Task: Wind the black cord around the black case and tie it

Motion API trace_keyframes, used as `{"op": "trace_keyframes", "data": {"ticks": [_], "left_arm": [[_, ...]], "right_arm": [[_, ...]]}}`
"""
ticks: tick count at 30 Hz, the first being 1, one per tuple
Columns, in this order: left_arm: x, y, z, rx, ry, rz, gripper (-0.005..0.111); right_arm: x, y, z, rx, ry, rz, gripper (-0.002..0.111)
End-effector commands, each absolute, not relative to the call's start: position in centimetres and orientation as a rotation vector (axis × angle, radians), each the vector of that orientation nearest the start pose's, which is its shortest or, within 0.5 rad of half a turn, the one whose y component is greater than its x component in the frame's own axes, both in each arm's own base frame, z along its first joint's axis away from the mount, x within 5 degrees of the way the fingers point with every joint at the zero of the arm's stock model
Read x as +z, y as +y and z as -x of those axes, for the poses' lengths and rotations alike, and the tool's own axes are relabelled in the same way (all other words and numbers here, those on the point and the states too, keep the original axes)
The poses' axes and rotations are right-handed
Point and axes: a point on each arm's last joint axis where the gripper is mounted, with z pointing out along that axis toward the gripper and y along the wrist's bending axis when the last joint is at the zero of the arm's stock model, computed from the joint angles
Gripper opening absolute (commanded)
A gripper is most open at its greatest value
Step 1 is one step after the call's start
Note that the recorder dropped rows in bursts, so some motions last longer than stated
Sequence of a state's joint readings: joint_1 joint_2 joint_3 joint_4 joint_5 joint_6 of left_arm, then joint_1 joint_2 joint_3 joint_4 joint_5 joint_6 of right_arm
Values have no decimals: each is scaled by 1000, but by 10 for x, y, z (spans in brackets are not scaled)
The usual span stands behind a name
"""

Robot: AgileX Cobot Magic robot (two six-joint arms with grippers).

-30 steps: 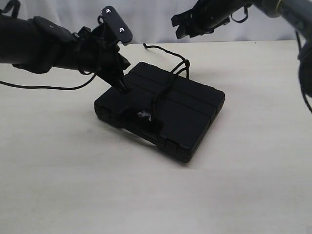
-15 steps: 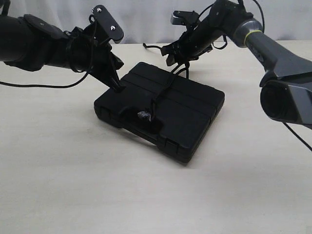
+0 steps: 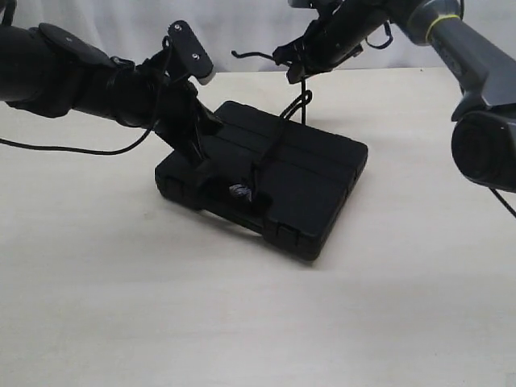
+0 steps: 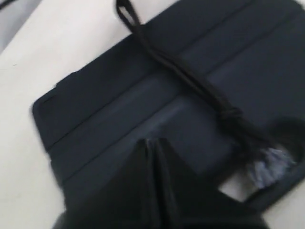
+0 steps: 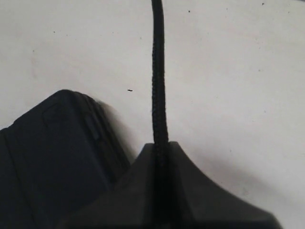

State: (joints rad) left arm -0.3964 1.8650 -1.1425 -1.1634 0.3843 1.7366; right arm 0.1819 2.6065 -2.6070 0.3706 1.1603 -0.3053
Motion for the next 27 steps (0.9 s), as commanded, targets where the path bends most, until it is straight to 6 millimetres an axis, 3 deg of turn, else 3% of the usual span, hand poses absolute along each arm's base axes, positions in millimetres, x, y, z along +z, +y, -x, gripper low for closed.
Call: {"op": "trace_keyframes", "data": {"ticks": [1,5,8,13,17,21,27], "left_arm": [[192,-188,-340,-438,1902,-1366,0],[196,-191,-340,-494,1876,-1324,0],[199,-196,-334,-576,1795,-1389,0],[199,-197,-333,-591,1787,-1396,0],[200,-198,-334,-591,1771,-1395,0],[201,-199,-332,-614,1764,-1398,0],[203,-203,-324,-704,1678,-1482,0]], "right_arm": [[252,126,-532,450,2422,539,4],[273,126,-524,465,2407,552,4],[285,125,-520,461,2395,560,4],[298,124,-515,454,2381,567,4],[346,121,-496,437,2294,574,4],[370,118,-483,432,2255,578,4],[375,120,-480,455,2244,575,4]]}}
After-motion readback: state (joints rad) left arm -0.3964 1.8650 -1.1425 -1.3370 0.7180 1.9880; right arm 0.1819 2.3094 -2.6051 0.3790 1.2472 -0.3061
